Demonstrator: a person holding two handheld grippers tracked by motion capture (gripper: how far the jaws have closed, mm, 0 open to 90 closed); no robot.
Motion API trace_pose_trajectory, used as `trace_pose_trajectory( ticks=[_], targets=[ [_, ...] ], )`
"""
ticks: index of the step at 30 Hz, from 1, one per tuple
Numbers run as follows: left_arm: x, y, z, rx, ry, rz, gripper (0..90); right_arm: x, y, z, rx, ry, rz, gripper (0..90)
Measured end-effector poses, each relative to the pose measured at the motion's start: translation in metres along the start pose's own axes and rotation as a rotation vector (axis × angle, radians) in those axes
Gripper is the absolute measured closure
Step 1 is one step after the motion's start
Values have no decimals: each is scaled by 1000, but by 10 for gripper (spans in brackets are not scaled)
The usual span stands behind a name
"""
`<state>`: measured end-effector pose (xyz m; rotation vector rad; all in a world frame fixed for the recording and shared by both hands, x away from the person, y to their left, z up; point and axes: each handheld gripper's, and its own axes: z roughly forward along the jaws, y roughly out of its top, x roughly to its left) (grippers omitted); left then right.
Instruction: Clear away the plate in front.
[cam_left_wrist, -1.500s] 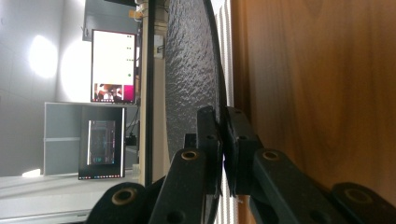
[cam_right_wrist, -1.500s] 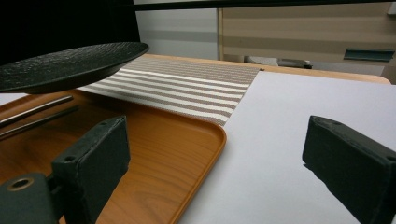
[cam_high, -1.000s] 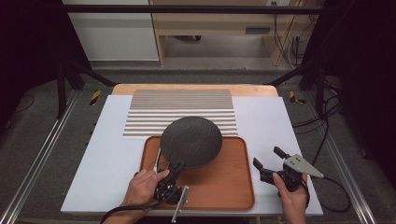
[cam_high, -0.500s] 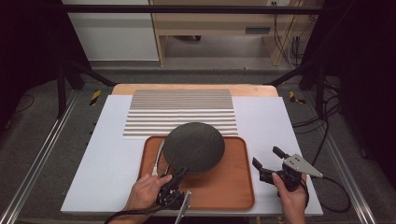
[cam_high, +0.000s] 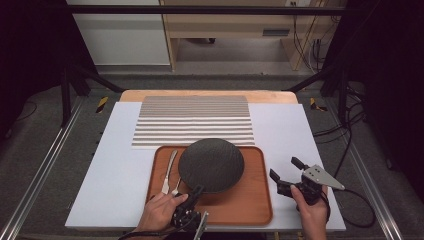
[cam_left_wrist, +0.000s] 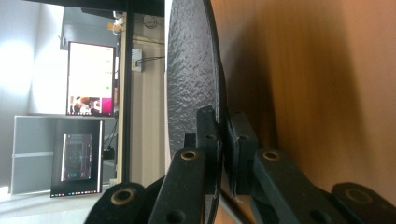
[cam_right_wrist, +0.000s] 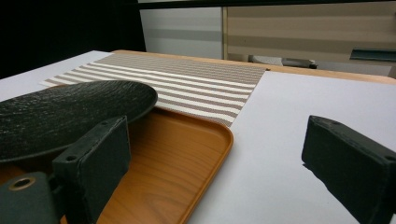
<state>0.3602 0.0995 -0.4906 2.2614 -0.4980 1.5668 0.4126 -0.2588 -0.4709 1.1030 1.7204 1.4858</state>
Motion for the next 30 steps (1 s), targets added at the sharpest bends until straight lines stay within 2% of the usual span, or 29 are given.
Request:
trace_pose_trajectory(
  ticks=[3, 5, 13, 17, 23, 30],
  targets=[
    [-3, 3, 0, -6, -9, -4, 853, 1, 0, 0, 3, 2, -2, 80],
    [-4, 5, -1, -8, -9, 7, 852, 1, 0, 1, 2, 3, -3, 80],
    [-8, 7, 0, -10, -30, -6, 849, 1, 0, 1, 5, 0, -2, 80],
    [-12, 9, -1, 1, -30, 20, 854, 1, 0, 1, 5, 1, -3, 80],
    [-12, 7, -3, 3, -55, 5, 859, 3, 0, 3, 9, 5, -9, 79],
    [-15, 7, -5, 11, -69, 9, 867, 4, 0, 3, 9, 2, -10, 79]
  ],
)
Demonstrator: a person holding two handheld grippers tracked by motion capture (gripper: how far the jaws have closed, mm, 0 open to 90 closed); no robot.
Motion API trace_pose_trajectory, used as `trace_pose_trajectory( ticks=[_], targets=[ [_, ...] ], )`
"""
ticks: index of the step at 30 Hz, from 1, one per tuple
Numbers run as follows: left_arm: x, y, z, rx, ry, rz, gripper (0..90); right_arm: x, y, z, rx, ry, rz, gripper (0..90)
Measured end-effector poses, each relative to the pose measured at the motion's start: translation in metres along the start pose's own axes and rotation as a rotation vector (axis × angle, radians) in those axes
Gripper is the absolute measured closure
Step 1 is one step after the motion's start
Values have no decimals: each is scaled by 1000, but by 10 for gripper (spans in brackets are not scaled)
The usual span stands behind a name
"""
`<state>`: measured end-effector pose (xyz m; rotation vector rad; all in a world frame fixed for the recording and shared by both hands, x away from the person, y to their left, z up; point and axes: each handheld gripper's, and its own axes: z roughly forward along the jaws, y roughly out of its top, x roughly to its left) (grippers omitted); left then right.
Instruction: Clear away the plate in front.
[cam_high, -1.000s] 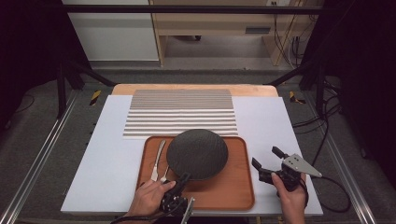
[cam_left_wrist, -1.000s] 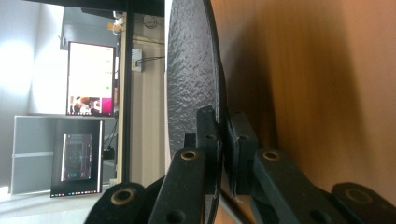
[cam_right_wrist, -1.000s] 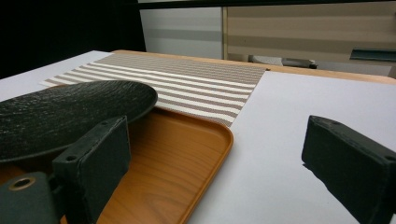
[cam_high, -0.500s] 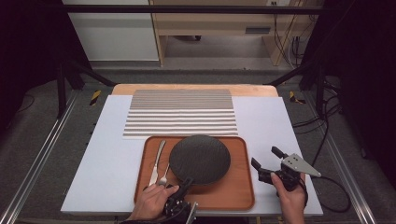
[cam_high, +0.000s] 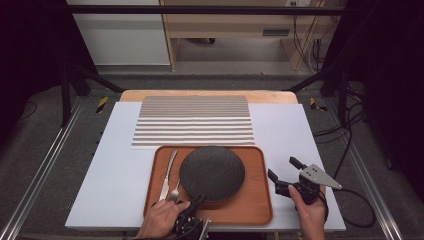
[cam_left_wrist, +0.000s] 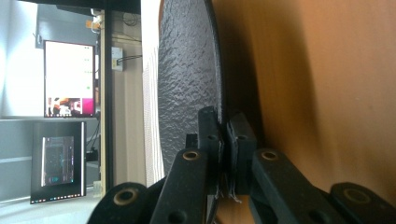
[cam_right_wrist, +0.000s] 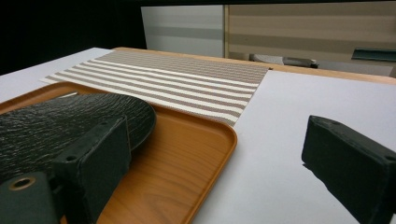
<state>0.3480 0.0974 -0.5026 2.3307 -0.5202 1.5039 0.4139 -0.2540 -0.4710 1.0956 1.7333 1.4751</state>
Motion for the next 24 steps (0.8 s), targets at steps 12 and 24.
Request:
trace_pose_trajectory(
  ticks=[12, 24],
  targets=[
    [-2, -2, -1, 4, -20, 10, 872, 0, 0, 0, 1, -2, -1, 79],
    [-4, -5, 0, 4, -37, 16, 858, 0, 1, -1, -1, -5, -2, 79]
  ],
)
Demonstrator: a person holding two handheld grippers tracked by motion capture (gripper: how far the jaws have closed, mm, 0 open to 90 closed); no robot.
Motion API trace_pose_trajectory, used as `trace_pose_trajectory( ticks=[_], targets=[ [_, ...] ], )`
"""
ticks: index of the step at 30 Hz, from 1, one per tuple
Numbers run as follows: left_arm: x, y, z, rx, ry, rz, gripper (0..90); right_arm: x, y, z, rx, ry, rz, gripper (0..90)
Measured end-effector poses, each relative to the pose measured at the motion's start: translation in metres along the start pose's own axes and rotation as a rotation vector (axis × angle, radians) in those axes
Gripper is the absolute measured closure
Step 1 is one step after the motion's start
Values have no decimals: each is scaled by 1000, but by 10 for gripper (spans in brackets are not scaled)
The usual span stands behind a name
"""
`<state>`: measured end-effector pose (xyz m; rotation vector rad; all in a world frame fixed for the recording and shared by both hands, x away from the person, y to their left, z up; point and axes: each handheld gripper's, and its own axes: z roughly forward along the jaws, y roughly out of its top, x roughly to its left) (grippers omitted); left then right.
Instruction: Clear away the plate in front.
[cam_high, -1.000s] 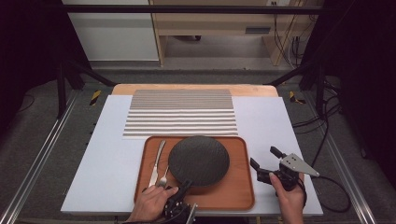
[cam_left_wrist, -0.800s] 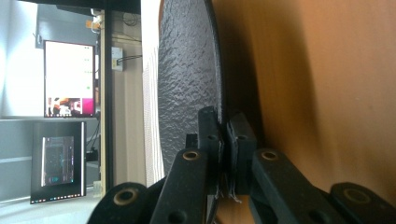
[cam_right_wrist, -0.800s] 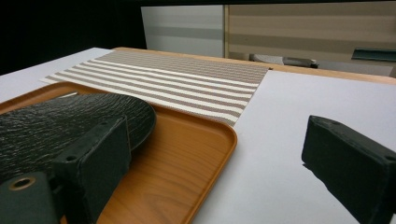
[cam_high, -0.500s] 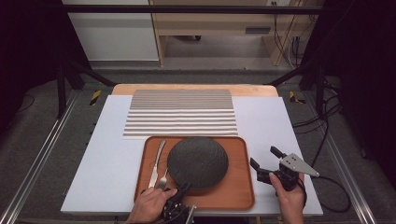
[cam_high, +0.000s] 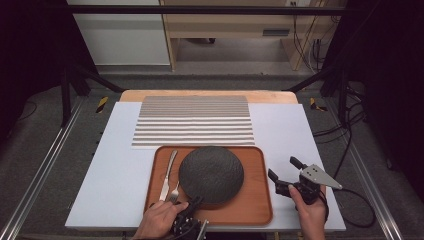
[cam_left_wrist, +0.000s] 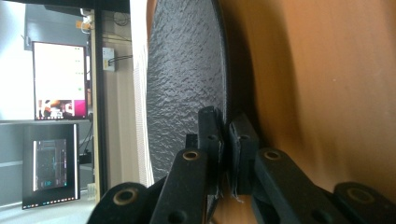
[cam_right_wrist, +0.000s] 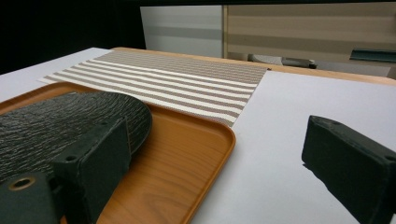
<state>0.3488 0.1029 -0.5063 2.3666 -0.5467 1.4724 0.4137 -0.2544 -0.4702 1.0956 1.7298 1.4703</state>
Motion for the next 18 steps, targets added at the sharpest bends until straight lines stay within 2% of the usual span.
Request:
trace_pose_trajectory(
  ticks=[3, 6, 12, 14, 18],
  targets=[
    [0, 1, 0, -1, -7, 7, 849, 0, 0, 0, 2, 1, 2, 79],
    [1, 0, 1, -5, -13, 10, 790, 0, 0, -1, 0, -1, 2, 79],
    [4, 0, -1, 12, -39, 22, 736, -1, 0, 0, 5, 0, 0, 79],
    [4, -1, -2, 7, -31, 27, 704, -1, 0, 0, 9, -2, -1, 79],
    [6, -2, -8, -4, -40, 29, 676, -1, 0, 0, 8, -2, 0, 79]
  ],
)
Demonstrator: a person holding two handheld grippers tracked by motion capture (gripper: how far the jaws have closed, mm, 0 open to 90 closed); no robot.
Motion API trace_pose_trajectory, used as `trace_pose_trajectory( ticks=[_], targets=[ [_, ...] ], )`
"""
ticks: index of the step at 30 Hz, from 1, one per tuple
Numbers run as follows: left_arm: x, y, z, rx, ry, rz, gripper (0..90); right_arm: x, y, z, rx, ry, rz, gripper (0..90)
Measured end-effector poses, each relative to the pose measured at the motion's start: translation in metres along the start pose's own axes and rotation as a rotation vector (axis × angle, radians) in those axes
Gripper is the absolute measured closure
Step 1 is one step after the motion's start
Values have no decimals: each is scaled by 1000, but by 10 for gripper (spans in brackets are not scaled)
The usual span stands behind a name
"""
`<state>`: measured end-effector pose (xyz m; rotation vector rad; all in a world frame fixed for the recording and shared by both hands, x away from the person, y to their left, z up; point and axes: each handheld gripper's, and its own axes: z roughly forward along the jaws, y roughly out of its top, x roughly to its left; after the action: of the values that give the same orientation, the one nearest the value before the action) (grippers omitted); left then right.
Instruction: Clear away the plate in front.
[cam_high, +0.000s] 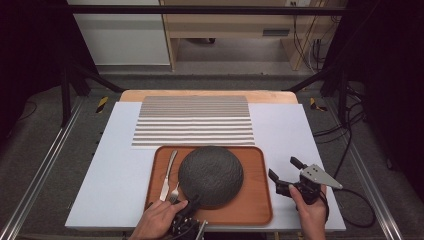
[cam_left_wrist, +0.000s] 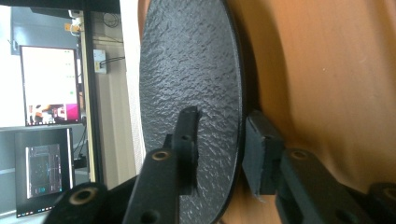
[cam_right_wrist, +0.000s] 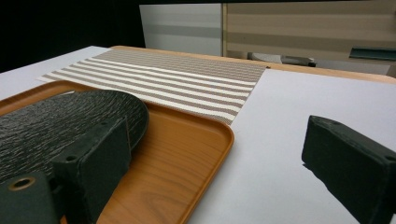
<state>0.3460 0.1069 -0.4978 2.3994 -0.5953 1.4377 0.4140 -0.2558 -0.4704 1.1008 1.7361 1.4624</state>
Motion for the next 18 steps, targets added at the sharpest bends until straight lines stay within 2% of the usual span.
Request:
trace_pose_trajectory(
  ticks=[5, 14, 16, 18],
  targets=[
    [-1, -2, -4, 5, 2, 1, 667, 1, 0, 1, 6, 1, 1, 79],
    [-2, -14, -13, 16, 4, -32, 652, 0, -1, 1, 10, 2, -3, 78],
    [-2, -19, -15, 18, 13, -19, 634, 0, -1, 1, 11, 2, 0, 78],
    [-1, -23, -17, 18, 23, -40, 633, 0, -1, 1, 9, 1, 0, 78]
  ],
)
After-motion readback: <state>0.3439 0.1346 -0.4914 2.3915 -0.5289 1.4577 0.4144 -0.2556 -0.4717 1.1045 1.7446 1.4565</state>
